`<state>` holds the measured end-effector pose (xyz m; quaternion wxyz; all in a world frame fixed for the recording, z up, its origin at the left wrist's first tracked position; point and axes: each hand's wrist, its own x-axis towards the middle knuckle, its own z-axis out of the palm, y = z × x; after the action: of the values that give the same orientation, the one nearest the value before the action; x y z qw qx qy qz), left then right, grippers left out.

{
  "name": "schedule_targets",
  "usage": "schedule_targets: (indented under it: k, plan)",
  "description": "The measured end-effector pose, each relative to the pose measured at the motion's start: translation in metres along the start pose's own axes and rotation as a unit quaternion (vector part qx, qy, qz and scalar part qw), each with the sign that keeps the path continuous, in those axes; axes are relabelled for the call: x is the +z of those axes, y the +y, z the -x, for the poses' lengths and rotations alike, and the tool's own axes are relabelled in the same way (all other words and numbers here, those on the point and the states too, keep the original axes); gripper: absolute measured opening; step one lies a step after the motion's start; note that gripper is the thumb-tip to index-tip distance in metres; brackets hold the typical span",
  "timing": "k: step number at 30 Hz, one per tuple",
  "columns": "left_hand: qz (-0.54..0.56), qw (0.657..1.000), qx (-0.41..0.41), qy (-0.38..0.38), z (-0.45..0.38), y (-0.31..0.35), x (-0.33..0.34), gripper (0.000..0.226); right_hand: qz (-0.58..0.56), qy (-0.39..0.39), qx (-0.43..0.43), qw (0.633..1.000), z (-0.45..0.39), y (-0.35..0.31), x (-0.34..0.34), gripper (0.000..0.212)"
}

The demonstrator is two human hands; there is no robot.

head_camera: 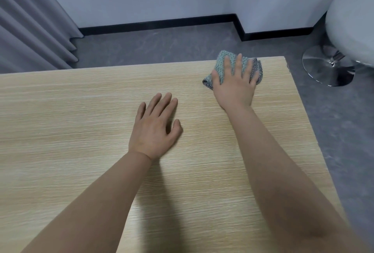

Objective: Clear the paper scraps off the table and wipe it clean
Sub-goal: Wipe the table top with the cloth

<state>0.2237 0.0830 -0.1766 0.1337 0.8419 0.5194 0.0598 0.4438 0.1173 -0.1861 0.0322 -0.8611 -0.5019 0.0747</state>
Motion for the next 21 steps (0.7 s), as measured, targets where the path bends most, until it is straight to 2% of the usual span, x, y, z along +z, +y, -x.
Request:
schedule_targets:
  k: [5, 12, 17, 19, 21]
  plan:
    - [0.007, 1.0, 0.008, 0.002, 0.001, 0.0, -0.001, 0.067, -0.013, -0.01, -0.005, 1.0, 0.002, -0.009, -0.001, 0.059]
    - [0.046, 0.999, 0.01, 0.022, 0.003, -0.002, -0.005, 0.06, 0.01, -0.022, -0.129, 0.991, 0.024, -0.049, 0.002, 0.057]
    - [0.113, 0.993, 0.008, 0.031, 0.003, -0.017, -0.016, 0.052, 0.013, -0.036, -0.164, 0.986, 0.047, -0.058, 0.004, 0.057]
    - [0.072, 0.997, 0.009, 0.018, 0.004, -0.041, -0.022, 0.053, 0.01, -0.038, -0.168, 0.985, 0.06, -0.064, 0.006, 0.058]
    - [0.012, 1.0, 0.007, -0.002, 0.011, -0.068, -0.028, 0.064, 0.008, -0.037, -0.175, 0.984, 0.076, -0.073, 0.007, 0.058]
